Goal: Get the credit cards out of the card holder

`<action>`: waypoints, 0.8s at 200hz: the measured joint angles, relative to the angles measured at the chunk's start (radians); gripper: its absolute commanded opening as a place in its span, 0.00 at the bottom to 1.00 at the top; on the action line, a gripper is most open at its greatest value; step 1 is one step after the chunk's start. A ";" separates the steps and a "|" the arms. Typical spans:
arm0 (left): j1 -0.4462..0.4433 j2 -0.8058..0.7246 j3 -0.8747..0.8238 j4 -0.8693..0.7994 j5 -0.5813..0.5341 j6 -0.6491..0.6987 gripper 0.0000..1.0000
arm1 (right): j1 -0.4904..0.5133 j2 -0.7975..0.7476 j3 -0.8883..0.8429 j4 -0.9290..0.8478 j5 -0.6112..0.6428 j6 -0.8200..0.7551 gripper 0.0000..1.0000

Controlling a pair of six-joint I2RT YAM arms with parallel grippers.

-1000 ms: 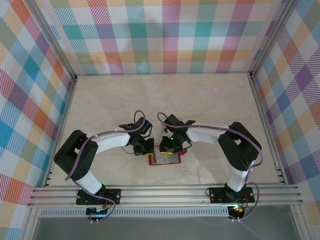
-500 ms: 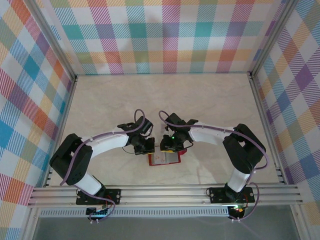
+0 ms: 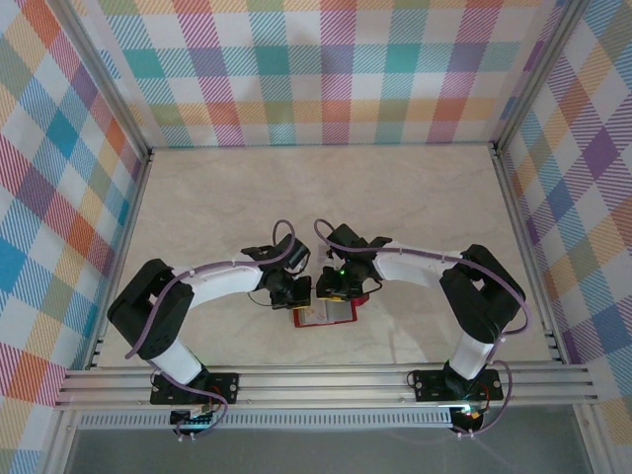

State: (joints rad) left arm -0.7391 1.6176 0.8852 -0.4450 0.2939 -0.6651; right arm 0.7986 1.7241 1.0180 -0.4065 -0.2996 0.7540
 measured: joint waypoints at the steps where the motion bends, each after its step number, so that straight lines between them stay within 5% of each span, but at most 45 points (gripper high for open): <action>1: 0.000 0.000 0.000 0.000 0.000 0.000 0.03 | 0.000 0.000 -0.002 0.003 -0.003 0.002 0.30; 160: 0.000 0.010 0.002 0.000 -0.005 0.004 0.03 | -0.001 0.061 -0.025 0.092 -0.055 0.031 0.29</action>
State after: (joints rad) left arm -0.7391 1.6279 0.8871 -0.4446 0.2890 -0.6609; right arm 0.7979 1.7851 0.9928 -0.3145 -0.3546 0.7845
